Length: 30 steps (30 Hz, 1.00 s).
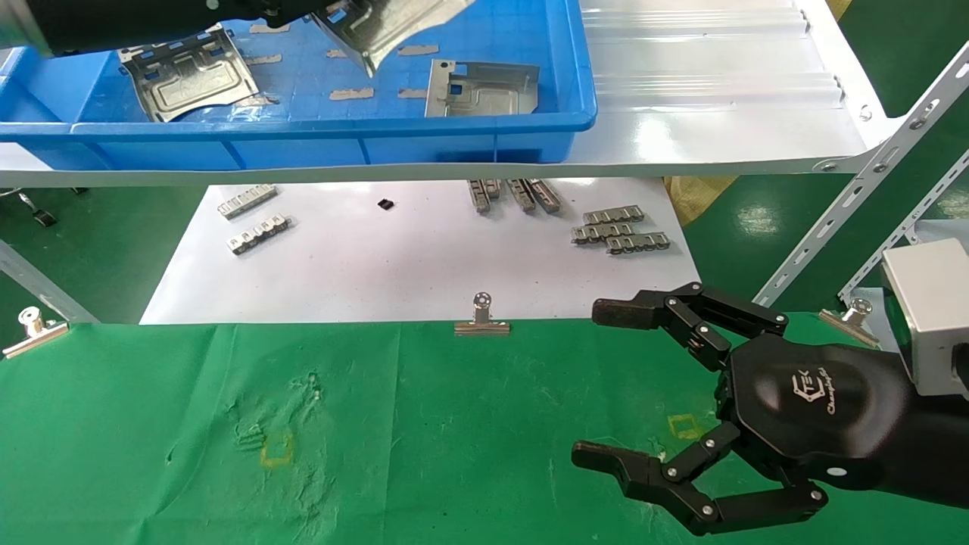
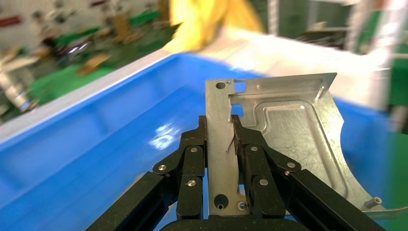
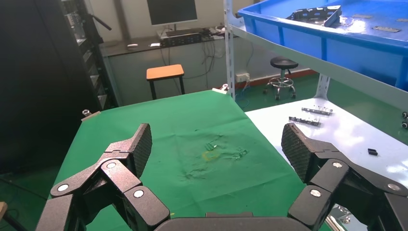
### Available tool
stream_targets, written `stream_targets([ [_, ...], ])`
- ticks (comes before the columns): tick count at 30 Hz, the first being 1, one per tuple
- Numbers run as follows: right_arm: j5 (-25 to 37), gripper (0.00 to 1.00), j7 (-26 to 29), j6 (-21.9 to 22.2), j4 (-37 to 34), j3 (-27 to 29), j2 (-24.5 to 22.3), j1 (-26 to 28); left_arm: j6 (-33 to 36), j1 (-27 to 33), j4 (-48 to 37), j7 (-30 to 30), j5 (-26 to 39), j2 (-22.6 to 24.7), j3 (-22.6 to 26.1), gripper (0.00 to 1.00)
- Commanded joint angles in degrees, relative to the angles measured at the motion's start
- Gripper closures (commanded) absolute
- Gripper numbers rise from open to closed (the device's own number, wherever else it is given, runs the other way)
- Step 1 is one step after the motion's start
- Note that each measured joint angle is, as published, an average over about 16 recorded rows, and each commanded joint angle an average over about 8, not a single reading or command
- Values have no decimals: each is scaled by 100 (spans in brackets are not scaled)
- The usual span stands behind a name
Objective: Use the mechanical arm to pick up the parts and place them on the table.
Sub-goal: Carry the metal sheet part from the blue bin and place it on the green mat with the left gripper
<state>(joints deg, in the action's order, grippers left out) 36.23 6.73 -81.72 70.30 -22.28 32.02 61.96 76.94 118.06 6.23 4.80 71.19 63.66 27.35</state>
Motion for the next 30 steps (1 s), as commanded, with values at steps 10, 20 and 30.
stream_targets([
  [10, 0, 0, 0, 0, 0, 0, 0, 0, 1493, -385, 680, 494, -265, -482, 112, 100],
  [20, 0, 0, 0, 0, 0, 0, 0, 0, 1461, -2165, 3225, 830, -1276, -1821, 1099, 100],
  [30, 0, 0, 0, 0, 0, 0, 0, 0, 1294, -2769, 2452, 2427, -781, -1922, 1812, 100],
])
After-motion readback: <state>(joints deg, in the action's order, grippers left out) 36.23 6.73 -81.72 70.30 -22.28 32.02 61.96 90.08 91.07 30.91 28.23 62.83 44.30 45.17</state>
